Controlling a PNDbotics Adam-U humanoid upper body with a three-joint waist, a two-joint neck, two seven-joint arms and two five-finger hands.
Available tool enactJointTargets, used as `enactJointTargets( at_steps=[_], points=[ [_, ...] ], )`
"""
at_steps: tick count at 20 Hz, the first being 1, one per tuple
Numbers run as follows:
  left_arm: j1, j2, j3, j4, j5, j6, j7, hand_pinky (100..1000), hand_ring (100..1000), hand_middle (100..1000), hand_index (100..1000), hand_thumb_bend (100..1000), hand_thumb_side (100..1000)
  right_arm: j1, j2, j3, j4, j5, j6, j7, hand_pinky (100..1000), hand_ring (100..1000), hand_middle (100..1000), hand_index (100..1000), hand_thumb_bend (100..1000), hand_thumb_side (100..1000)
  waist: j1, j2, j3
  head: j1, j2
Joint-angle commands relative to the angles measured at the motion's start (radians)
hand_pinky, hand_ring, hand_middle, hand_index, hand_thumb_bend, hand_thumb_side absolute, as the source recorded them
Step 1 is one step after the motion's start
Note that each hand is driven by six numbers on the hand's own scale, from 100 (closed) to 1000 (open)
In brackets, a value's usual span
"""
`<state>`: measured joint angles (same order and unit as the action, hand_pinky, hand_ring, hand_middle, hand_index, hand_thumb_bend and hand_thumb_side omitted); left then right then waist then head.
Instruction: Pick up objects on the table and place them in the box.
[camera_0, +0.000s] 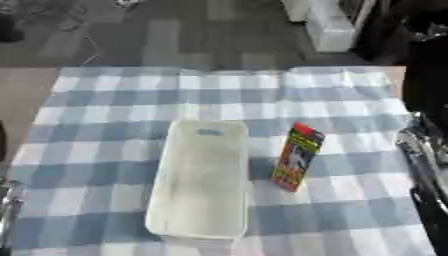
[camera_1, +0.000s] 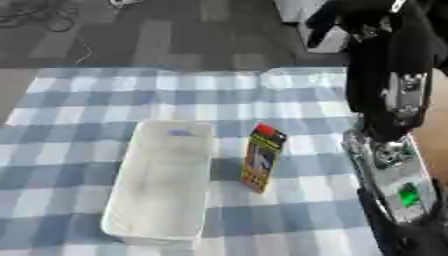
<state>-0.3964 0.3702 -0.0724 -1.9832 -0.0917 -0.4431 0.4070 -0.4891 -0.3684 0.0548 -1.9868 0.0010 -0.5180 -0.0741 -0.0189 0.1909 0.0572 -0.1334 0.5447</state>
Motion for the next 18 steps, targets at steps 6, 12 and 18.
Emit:
enactJointTargets(
  at_steps=[6,12,18],
  points=[
    [-0.011,0.017,0.001,-0.017,0.001,0.001,0.000,621,670,746,795,592,855,-0.003,-0.007,-0.012,-0.013,-0.004,0.003,-0.001,353,509,533,654,334,871,-0.001,-0.020,0.003,-0.016,-0.018],
    [-0.010,0.018,0.002,-0.017,0.000,0.001,0.000,622,670,746,795,593,854,0.007,-0.011,-0.020,-0.013,0.032,0.116,-0.023,352,547,564,723,551,870,-0.004,-0.024,0.011,-0.008,0.002],
    [0.000,0.025,0.002,-0.017,-0.003,0.005,0.001,621,670,746,795,592,856,0.019,-0.077,-0.005,-0.013,0.175,0.424,0.013,398,617,659,841,798,839,-0.016,-0.031,0.014,-0.012,-0.005]
  ],
)
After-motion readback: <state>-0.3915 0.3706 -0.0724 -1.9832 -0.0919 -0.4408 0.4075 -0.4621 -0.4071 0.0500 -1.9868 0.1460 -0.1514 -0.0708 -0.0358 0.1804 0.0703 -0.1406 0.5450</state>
